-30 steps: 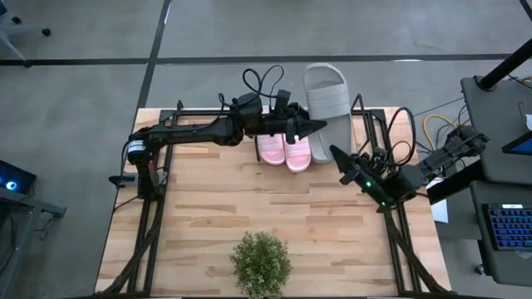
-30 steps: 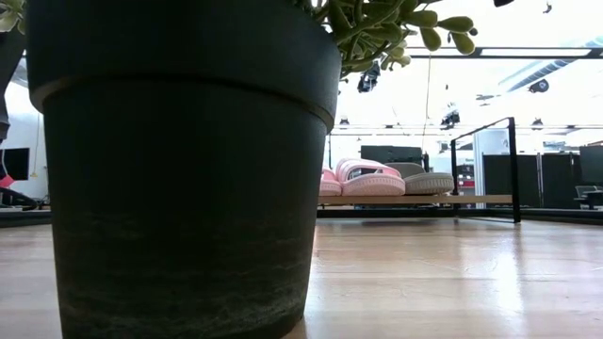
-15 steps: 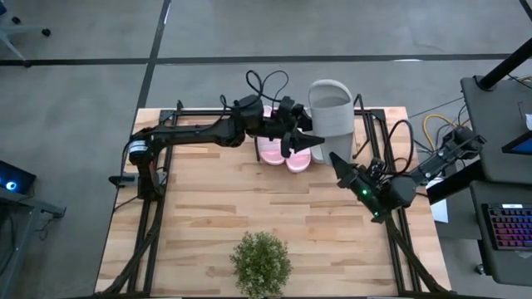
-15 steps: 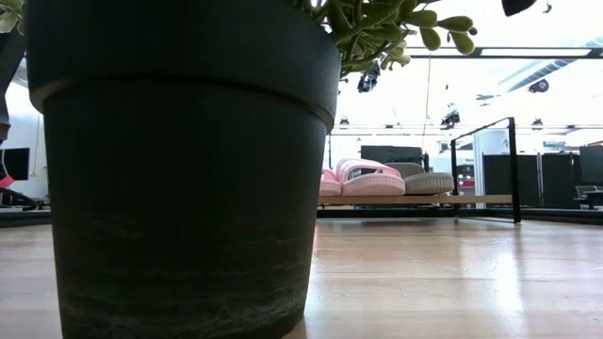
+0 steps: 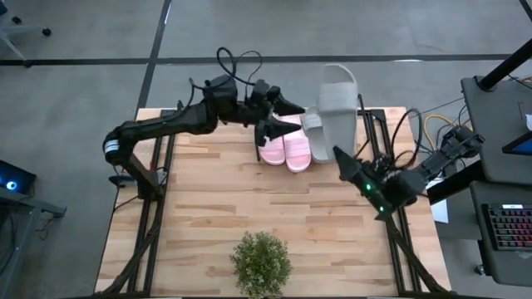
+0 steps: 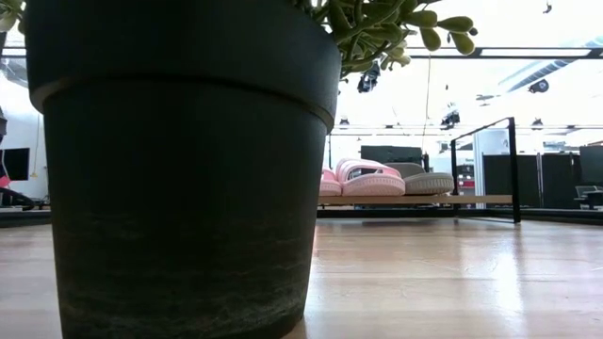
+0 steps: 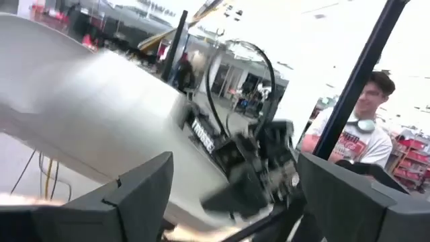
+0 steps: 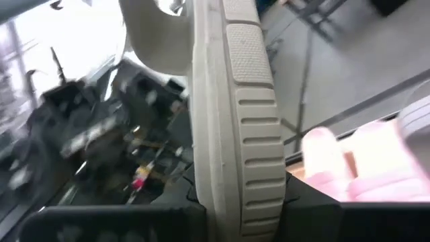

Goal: Pick and place slides into the shelf
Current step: Put the gray slipper on the shelf

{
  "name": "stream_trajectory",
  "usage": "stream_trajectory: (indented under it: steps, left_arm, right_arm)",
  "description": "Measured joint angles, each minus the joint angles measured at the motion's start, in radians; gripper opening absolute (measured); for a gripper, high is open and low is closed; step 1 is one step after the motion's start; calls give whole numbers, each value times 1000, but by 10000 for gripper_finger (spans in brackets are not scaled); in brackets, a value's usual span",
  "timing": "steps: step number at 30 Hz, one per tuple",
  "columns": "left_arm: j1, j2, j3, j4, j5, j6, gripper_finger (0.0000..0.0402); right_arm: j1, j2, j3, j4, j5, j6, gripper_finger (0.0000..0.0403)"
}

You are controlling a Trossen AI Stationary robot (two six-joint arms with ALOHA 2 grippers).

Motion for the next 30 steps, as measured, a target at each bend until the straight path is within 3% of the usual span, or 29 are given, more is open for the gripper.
stream_trajectory:
  steps: [7, 16, 30]
  left_arm:
    - [10, 21, -49, -30, -16, 1, 302]
    - [6, -16, -46, 14, -14, -2, 302]
    - [7, -102, -46, 49, -9, -1, 302]
  right_arm:
    - [2, -8, -7, 3, -7, 73, 51]
    - [16, 3, -202, -3, 26, 492, 51]
    - [31, 16, -441, -2, 43, 991, 51]
